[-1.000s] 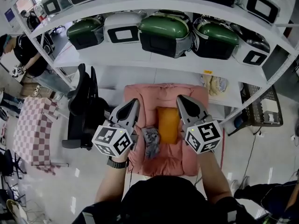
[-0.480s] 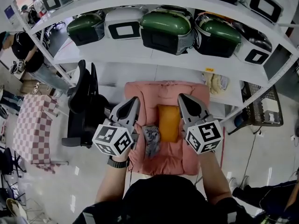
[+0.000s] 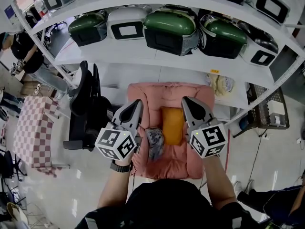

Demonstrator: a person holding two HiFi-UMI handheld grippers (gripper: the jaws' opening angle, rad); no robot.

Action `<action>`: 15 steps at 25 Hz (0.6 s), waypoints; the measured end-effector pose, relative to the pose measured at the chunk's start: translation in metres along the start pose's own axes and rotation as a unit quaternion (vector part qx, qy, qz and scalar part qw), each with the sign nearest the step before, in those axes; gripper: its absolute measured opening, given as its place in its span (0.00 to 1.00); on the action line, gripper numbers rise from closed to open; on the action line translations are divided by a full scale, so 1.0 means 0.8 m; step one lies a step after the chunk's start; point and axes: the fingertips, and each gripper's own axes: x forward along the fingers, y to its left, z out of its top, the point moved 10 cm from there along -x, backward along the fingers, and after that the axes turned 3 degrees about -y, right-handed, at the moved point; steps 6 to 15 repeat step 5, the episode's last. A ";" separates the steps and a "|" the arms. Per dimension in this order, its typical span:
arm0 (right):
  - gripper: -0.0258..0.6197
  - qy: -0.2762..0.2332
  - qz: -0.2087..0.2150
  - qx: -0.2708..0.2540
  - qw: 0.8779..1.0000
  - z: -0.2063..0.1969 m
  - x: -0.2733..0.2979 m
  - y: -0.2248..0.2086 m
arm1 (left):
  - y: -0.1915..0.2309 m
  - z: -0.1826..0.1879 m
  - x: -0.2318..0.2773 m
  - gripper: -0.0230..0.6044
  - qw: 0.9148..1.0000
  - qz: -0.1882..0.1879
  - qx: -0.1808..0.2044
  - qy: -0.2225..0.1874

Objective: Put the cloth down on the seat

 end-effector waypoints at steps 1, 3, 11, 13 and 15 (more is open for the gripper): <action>0.04 0.000 0.000 -0.001 1.000 0.000 0.000 0.001 | 0.000 0.000 0.000 0.05 1.000 0.000 0.000 0.000; 0.04 0.002 0.001 -0.002 1.000 -0.001 -0.001 0.002 | 0.000 0.000 -0.001 0.05 1.000 0.000 0.000 0.000; 0.04 0.005 0.001 -0.003 1.000 -0.001 -0.001 0.004 | 0.000 0.000 -0.001 0.05 1.000 0.000 0.000 0.000; 0.04 0.005 0.001 -0.003 1.000 -0.001 -0.001 0.004 | 0.000 0.000 -0.001 0.05 1.000 0.000 0.000 0.000; 0.04 0.005 0.001 -0.003 1.000 -0.001 -0.001 0.004 | 0.000 0.000 -0.001 0.05 1.000 0.000 0.000 0.000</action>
